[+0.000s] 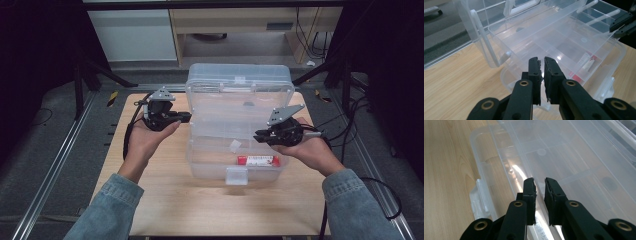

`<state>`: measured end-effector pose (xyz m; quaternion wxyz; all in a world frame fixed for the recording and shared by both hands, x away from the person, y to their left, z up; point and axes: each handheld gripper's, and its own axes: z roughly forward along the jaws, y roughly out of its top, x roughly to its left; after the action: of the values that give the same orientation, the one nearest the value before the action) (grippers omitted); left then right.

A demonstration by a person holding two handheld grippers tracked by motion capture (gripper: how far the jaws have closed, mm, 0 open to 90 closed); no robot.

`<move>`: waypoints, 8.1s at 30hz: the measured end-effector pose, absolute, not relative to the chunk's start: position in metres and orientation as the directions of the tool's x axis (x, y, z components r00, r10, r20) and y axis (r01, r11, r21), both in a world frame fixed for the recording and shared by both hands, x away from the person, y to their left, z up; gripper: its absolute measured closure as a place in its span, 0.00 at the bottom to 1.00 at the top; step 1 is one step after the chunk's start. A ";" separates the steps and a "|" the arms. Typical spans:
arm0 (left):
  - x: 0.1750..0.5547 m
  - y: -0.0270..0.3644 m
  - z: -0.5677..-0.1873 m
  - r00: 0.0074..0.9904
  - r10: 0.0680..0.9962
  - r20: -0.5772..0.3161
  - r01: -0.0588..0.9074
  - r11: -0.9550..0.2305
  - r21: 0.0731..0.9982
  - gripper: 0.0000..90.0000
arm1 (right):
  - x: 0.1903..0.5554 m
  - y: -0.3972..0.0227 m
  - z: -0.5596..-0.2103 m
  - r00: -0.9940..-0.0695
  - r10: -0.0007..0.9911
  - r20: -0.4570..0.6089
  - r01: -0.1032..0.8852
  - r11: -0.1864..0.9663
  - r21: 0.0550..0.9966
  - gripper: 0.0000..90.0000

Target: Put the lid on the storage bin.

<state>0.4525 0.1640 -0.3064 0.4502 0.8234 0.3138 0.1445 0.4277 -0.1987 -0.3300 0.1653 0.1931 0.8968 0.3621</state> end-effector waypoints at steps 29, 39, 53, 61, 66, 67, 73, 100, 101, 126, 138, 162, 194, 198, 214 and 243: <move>0.464 0.154 -0.310 0.734 0.675 -0.075 0.399 -0.339 0.852 0.97 | 0.417 -0.201 -0.339 -0.877 0.454 -0.156 0.219 0.667 0.712 0.88; 0.458 0.155 -0.316 0.733 0.675 -0.083 0.398 -0.327 0.857 0.97 | 0.409 -0.201 -0.347 -0.880 0.449 -0.152 0.219 0.669 0.711 0.87; 0.450 0.158 -0.324 0.747 0.658 -0.091 0.401 -0.337 0.851 0.96 | 0.400 -0.208 -0.344 -0.860 0.495 -0.125 0.251 0.623 0.741 0.68; 0.443 0.158 -0.329 0.758 0.646 -0.091 0.402 -0.354 0.844 0.95 | 0.390 -0.231 -0.333 -0.815 0.565 -0.130 0.267 0.565 0.780 0.60; 0.439 0.159 -0.334 0.764 0.639 -0.086 0.401 -0.366 0.840 0.95 | 0.389 -0.243 -0.333 -0.791 0.598 -0.130 0.281 0.544 0.791 0.68; 0.438 0.159 -0.335 0.766 0.637 -0.082 0.400 -0.373 0.837 0.95 | 0.389 -0.246 -0.333 -0.783 0.608 -0.131 0.286 0.539 0.792 0.71; 0.433 0.158 -0.342 0.771 0.632 -0.078 0.399 -0.384 0.833 0.95 | 0.391 -0.258 -0.339 -0.757 0.645 -0.104 0.324 0.509 0.797 0.82; 0.420 0.161 -0.359 0.789 0.609 -0.077 0.398 -0.410 0.821 0.95 | 0.388 -0.275 -0.355 -0.716 0.695 -0.064 0.370 0.456 0.809 0.88; 0.420 0.161 -0.359 0.789 0.609 -0.077 0.398 -0.410 0.821 0.95 | 0.388 -0.275 -0.355 -0.716 0.695 -0.063 0.370 0.455 0.810 0.88; 0.425 0.176 -0.368 0.782 0.617 -0.093 0.409 -0.393 0.824 0.98 | 0.370 -0.303 -0.357 -0.670 0.738 -0.074 0.379 0.427 0.821 0.86; 0.422 0.178 -0.377 0.776 0.626 -0.076 0.410 -0.409 0.815 0.99 | 0.361 -0.326 -0.379 -0.620 0.783 -0.045 0.429 0.387 0.816 0.85; 0.412 0.184 -0.398 0.776 0.627 -0.065 0.433 -0.455 0.778 0.98 | 0.359 -0.319 -0.405 -0.628 0.778 -0.032 0.465 0.408 0.785 0.81; 0.411 0.204 -0.403 0.701 0.713 0.016 0.445 -0.456 0.771 0.75 | 0.362 -0.318 -0.412 -0.594 0.802 -0.063 0.483 0.418 0.769 0.56; 0.412 0.207 -0.406 0.663 0.744 0.084 0.446 -0.483 0.754 0.42 | 0.366 -0.314 -0.414 -0.544 0.832 -0.112 0.496 0.426 0.757 0.36; 0.425 0.235 -0.436 0.580 0.807 0.111 0.547 -0.487 0.682 0.13 | 0.386 -0.320 -0.433 -0.463 0.879 -0.117 0.561 0.392 0.729 0.42; 0.465 0.263 -0.496 0.504 0.859 0.092 0.638 -0.442 0.630 0.06 | 0.459 -0.337 -0.482 -0.298 0.948 -0.112 0.662 0.289 0.691 0.23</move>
<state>0.4651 0.2631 -0.4955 0.2697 0.8243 0.4540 0.2043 0.4590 -0.3375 -0.4819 0.2636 0.5307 0.7585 0.2714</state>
